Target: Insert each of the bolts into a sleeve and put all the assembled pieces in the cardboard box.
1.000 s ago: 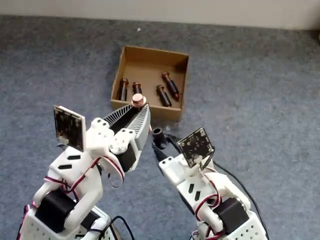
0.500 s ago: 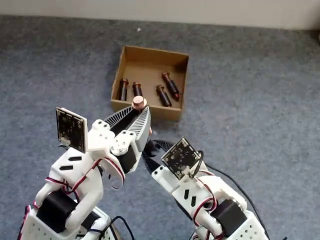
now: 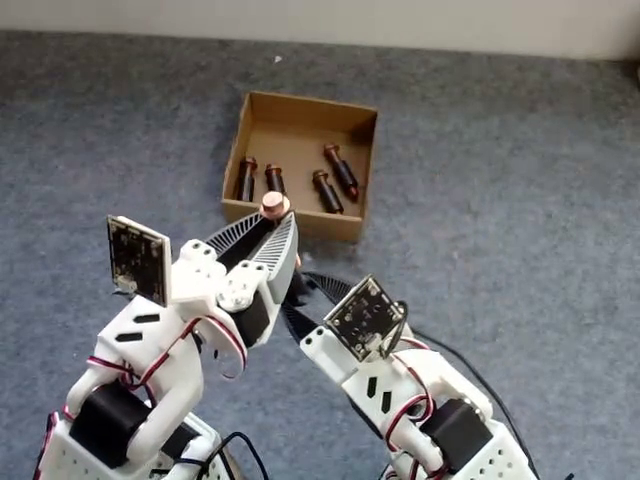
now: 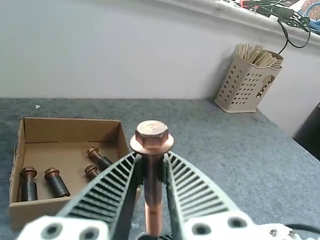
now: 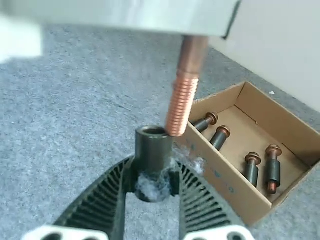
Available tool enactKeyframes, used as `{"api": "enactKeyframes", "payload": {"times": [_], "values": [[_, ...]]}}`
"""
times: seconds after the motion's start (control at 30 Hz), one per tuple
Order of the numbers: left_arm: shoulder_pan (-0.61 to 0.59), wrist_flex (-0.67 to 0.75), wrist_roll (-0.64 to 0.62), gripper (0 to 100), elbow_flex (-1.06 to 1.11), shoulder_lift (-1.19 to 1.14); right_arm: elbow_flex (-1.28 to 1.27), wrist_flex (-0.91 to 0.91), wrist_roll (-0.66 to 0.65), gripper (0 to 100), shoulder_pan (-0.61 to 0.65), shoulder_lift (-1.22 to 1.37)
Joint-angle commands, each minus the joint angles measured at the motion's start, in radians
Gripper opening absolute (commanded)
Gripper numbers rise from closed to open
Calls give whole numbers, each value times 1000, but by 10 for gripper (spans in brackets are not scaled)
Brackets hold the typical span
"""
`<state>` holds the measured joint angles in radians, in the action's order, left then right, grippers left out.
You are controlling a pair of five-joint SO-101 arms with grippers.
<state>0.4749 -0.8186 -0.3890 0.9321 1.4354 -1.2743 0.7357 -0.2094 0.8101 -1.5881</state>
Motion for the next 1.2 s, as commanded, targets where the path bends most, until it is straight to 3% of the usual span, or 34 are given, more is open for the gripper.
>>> {"api": "enactKeyframes", "payload": {"times": [0.0,0.3,0.5,0.83,0.97,1.17], "values": [[15,-31,0,5,-7,28,15,-61,-9,6,4,-21],[-38,-29,0,5,131,260,21,-61,-9,6,7,-21],[-44,34,3,5,191,262,24,-61,-14,6,8,-21],[7,11,5,5,194,263,24,-61,-12,6,-36,-21],[107,-60,43,98,194,263,36,-147,-15,6,-56,-21],[114,-106,-8,196,196,263,36,-182,-15,6,-51,-21]]}}
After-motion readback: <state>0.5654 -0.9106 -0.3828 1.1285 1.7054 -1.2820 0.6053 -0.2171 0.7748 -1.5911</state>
